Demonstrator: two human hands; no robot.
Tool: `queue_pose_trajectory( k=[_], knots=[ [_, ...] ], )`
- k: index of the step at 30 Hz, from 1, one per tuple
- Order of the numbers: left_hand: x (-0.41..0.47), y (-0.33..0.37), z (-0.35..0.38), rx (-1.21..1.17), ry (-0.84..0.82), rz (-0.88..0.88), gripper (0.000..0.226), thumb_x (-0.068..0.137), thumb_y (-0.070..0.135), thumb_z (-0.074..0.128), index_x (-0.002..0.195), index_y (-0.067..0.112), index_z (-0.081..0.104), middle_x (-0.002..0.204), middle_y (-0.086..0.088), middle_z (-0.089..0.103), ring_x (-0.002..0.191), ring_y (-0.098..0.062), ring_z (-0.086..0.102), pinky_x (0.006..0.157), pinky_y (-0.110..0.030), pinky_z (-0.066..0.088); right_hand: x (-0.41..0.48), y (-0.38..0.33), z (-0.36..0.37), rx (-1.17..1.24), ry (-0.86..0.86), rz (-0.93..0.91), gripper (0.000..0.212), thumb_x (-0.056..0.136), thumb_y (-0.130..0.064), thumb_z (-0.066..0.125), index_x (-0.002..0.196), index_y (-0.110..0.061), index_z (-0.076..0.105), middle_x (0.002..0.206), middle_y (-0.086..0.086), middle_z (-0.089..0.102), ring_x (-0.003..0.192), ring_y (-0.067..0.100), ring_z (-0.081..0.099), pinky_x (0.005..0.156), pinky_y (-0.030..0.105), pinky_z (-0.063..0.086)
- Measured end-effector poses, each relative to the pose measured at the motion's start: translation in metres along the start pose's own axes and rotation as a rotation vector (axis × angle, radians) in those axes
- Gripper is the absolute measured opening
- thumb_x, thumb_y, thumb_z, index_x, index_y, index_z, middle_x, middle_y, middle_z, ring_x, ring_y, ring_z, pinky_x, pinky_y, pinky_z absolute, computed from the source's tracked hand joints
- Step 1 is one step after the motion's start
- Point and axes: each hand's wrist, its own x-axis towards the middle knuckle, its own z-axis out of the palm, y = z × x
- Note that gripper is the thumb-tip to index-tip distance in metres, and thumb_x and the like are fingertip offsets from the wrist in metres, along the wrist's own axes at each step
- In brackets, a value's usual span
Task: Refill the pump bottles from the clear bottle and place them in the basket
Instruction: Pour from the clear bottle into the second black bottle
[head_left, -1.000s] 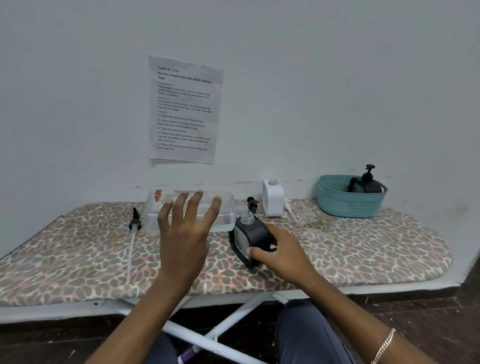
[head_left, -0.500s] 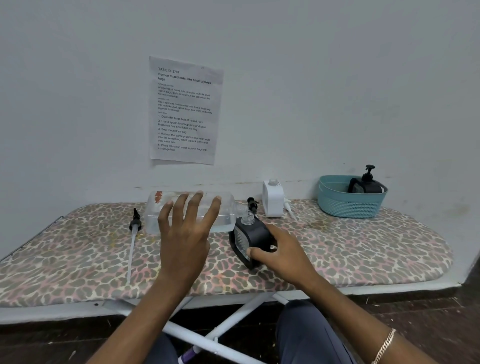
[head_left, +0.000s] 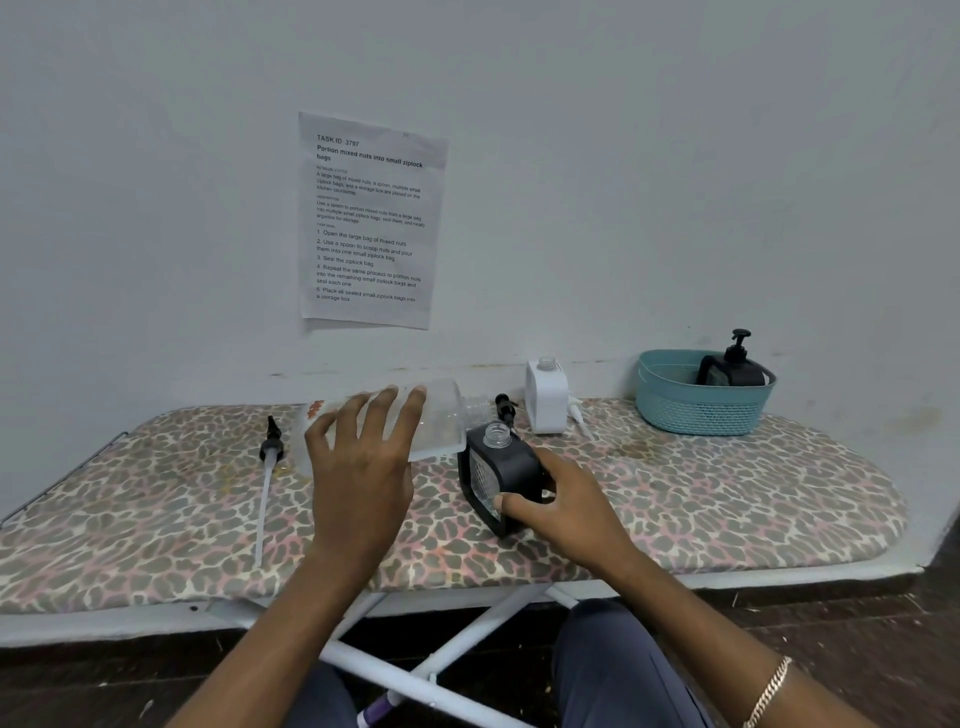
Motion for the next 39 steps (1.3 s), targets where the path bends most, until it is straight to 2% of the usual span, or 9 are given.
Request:
queue_pose_trajectory(
  k=[7,10,12,15,18,21,25,30,39],
  knots=[
    [0.006,-0.011,-0.003,-0.243,0.009,-0.136,0.077,0.076,0.022,0.091,0.143,0.007,0.057,0.118,-0.014,0.074,0.099,-0.037,0.072,0.079,-0.051,0.059,0.001,0.002,0.001,0.001,0.004,-0.003,0.043,0.085,-0.034,0.080,0.126,-0.030,0.066,0.107,-0.019,0.073,0.097,-0.009,0.064,0.076,0.010,0.048],
    [0.009,-0.016,-0.005,-0.459,-0.006,-0.320,0.062,0.084,0.032,0.085,0.136,0.011,0.059,0.114,-0.009,0.074,0.092,-0.031,0.072,0.070,-0.038,0.056,0.001,0.002,0.002,0.001,0.009,-0.008,0.042,0.086,-0.034,0.080,0.125,-0.030,0.066,0.107,-0.020,0.073,0.097,-0.010,0.064,0.077,0.010,0.048],
    [0.009,-0.023,-0.002,-0.586,-0.012,-0.431,0.057,0.085,0.036,0.086,0.130,0.014,0.059,0.115,-0.004,0.072,0.095,-0.026,0.071,0.072,-0.033,0.050,0.000,0.002,0.002,-0.006,0.012,-0.016,0.042,0.086,-0.035,0.080,0.125,-0.031,0.065,0.107,-0.020,0.073,0.097,-0.011,0.063,0.076,0.008,0.046],
    [0.009,-0.032,0.002,-0.732,-0.011,-0.556,0.055,0.081,0.034,0.090,0.122,0.014,0.060,0.113,0.001,0.069,0.099,-0.023,0.072,0.079,-0.037,0.054,-0.001,0.002,0.003,0.000,0.016,-0.023,0.042,0.087,-0.036,0.079,0.126,-0.032,0.065,0.108,-0.021,0.072,0.097,-0.011,0.064,0.076,0.007,0.047],
    [0.008,-0.035,0.005,-0.809,-0.018,-0.618,0.055,0.079,0.032,0.091,0.120,0.012,0.061,0.110,0.003,0.066,0.098,-0.022,0.072,0.082,-0.039,0.057,-0.002,0.002,0.007,0.005,0.028,-0.030,0.042,0.086,-0.041,0.079,0.125,-0.034,0.064,0.108,-0.020,0.073,0.098,-0.008,0.065,0.084,0.017,0.054],
    [0.005,-0.037,0.009,-0.834,-0.029,-0.630,0.055,0.079,0.031,0.092,0.120,0.011,0.061,0.108,0.002,0.066,0.098,-0.023,0.072,0.082,-0.038,0.058,-0.002,0.000,0.012,0.013,0.043,-0.039,0.044,0.086,-0.045,0.080,0.125,-0.036,0.063,0.110,-0.020,0.072,0.099,-0.006,0.066,0.087,0.023,0.057],
    [0.001,-0.040,0.014,-0.838,-0.043,-0.624,0.058,0.079,0.034,0.092,0.121,0.013,0.059,0.110,0.000,0.066,0.099,-0.021,0.070,0.078,-0.029,0.051,-0.005,-0.004,0.025,0.029,0.078,-0.040,0.048,0.084,-0.051,0.081,0.124,-0.040,0.058,0.108,-0.026,0.068,0.096,-0.016,0.063,0.075,0.008,0.050],
    [-0.004,-0.039,0.021,-0.848,-0.056,-0.617,0.060,0.077,0.036,0.093,0.120,0.013,0.058,0.113,-0.002,0.066,0.101,-0.022,0.070,0.083,-0.036,0.055,-0.006,-0.003,0.035,0.038,0.073,-0.029,0.060,0.081,-0.060,0.080,0.130,-0.032,0.059,0.108,-0.022,0.070,0.093,-0.018,0.063,0.074,0.004,0.049],
    [-0.007,-0.035,0.026,-0.832,-0.065,-0.616,0.061,0.080,0.038,0.090,0.124,0.013,0.057,0.115,-0.002,0.065,0.107,-0.023,0.067,0.089,-0.044,0.057,-0.010,0.000,0.037,0.051,0.072,-0.029,0.048,0.084,-0.059,0.077,0.121,-0.031,0.064,0.104,-0.021,0.071,0.095,-0.011,0.065,0.076,0.008,0.049]
  ],
)
